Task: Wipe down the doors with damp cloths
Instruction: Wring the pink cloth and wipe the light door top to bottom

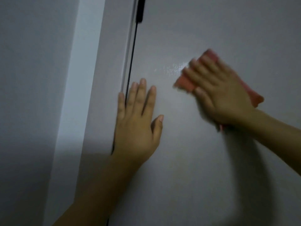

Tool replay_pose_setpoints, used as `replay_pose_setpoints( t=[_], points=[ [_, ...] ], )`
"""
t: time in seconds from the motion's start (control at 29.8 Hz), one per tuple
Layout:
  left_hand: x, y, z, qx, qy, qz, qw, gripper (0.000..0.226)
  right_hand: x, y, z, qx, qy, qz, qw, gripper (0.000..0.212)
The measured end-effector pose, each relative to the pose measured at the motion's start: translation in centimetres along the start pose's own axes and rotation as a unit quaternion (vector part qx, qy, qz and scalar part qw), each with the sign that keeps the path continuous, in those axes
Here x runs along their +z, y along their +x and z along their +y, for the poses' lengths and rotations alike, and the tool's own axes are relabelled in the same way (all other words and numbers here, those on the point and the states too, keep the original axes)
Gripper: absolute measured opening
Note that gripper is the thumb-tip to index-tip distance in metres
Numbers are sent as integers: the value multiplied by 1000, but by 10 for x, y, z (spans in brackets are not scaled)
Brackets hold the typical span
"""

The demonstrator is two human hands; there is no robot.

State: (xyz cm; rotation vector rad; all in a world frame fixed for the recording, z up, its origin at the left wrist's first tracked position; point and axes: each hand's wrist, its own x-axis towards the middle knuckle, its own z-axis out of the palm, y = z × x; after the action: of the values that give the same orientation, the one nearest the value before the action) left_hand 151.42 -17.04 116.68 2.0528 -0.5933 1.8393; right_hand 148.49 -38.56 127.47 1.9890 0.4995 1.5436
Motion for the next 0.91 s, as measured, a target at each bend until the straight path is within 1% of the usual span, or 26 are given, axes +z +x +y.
replay_pose_setpoints(
  t=[0.03,0.1,0.13,0.17,0.2,0.27,0.3,0.34,0.37,0.4,0.44,0.47,0.5,0.54,0.57,0.6,0.67,0.71,0.74,0.77,0.81,0.84,0.87,0.91],
  points=[
    [4,3,7,-3,-26,-7,1000,63,-2,6,13,74,9,14,997,53],
    [12,9,15,-14,-57,-9,998,61,-2,15,21,214,24,55,975,54],
    [15,10,17,-21,-62,-2,998,61,-1,15,15,249,26,65,966,54],
    [17,10,17,-26,-67,5,997,61,3,11,6,252,26,65,965,54],
    [18,10,16,-29,-72,11,997,60,6,3,-3,222,23,58,973,54],
    [20,11,16,-29,-70,20,997,61,8,-18,-4,98,18,27,995,53],
    [20,11,16,-28,-63,24,997,62,5,-25,6,33,17,13,999,52],
    [21,11,17,-28,-56,25,998,62,0,-28,21,-2,14,7,1000,52],
    [20,11,17,-28,-54,26,998,63,-2,-28,36,9,9,6,1000,51],
    [19,11,18,-32,-56,25,998,63,-5,-24,50,63,11,14,998,51],
    [19,11,20,-38,-59,23,997,63,-6,-19,61,148,20,31,988,51],
    [18,12,23,-48,-63,22,997,64,-5,-13,66,233,29,54,970,52],
    [18,13,27,-62,-66,24,996,65,-3,-7,65,295,31,72,952,53],
    [18,14,33,-77,-68,27,994,67,-2,-3,57,326,25,77,942,53],
    [19,17,39,-93,-68,30,993,69,0,-4,45,323,11,73,944,54],
    [20,19,45,-107,-65,33,992,71,2,-10,31,286,3,64,956,55],
    [23,22,55,-126,-51,38,990,76,8,-35,12,152,13,32,988,55],
    [24,23,58,-131,-37,38,990,79,8,-49,11,78,18,14,997,54],
    [26,23,59,-137,-22,36,990,83,6,-57,21,16,14,1,1000,53],
    [27,24,60,-142,-10,33,989,86,3,-61,37,-12,5,-4,1000,52],
    [28,24,61,-146,-5,32,989,90,1,-60,54,1,-2,1,1000,52],
    [28,25,62,-149,-5,32,988,93,-1,-57,70,54,4,12,998,52],
    [28,24,64,-153,-5,31,988,95,-4,-51,86,132,18,32,991,52],
    [27,24,65,-157,-5,29,987,97,-6,-46,96,213,32,54,975,53]
  ],
)
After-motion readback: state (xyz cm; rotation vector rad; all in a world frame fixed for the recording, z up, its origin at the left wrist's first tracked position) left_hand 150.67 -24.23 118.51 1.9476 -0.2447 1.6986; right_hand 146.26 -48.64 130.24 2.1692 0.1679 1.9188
